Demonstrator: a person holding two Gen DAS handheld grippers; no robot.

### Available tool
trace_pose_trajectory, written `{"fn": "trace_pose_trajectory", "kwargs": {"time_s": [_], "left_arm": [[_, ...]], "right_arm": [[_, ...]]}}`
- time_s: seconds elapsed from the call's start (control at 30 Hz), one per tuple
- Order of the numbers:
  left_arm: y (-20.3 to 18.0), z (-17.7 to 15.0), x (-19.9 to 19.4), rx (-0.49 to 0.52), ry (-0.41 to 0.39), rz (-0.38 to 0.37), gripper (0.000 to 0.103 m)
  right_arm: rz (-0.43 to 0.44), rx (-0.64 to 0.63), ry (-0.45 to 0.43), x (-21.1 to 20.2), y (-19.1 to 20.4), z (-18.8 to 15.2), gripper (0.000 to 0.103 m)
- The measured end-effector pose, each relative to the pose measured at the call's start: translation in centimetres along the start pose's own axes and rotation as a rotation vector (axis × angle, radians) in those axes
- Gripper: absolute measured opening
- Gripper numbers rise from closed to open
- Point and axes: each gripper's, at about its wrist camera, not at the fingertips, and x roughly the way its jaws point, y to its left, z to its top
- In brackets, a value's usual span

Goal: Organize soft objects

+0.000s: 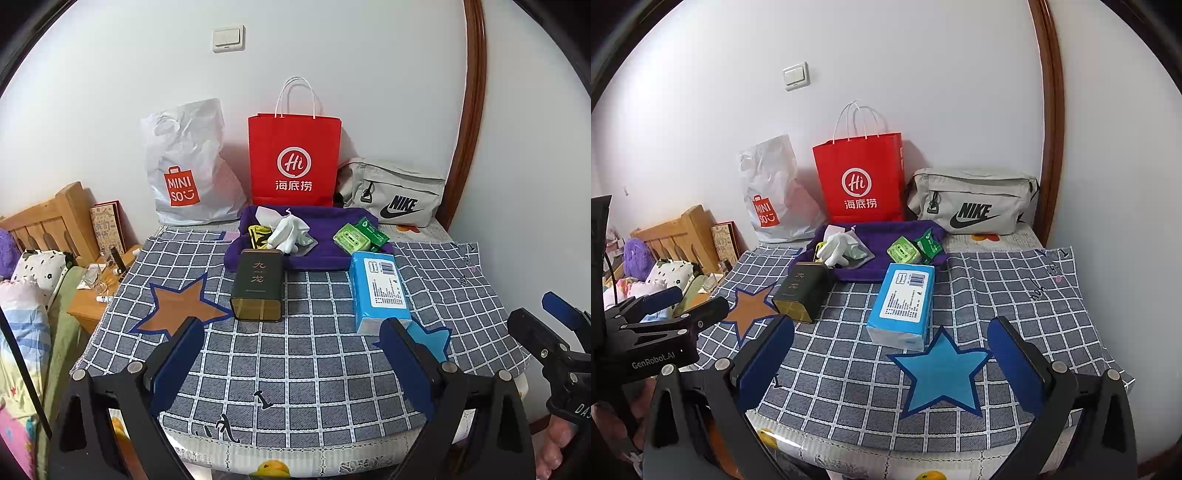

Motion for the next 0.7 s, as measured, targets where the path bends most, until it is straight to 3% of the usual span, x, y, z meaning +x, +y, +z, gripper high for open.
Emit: {"fn": "trace_pose_trajectory", "kwargs": {"time_s": [0.7], "left_arm": [[0.27,0.20,-0.21,-0.001,-0.002,0.002,0.096]], "right_arm": [[0.008,0.000,-0.001,-0.47,0.43,-0.04,0.103]]}}
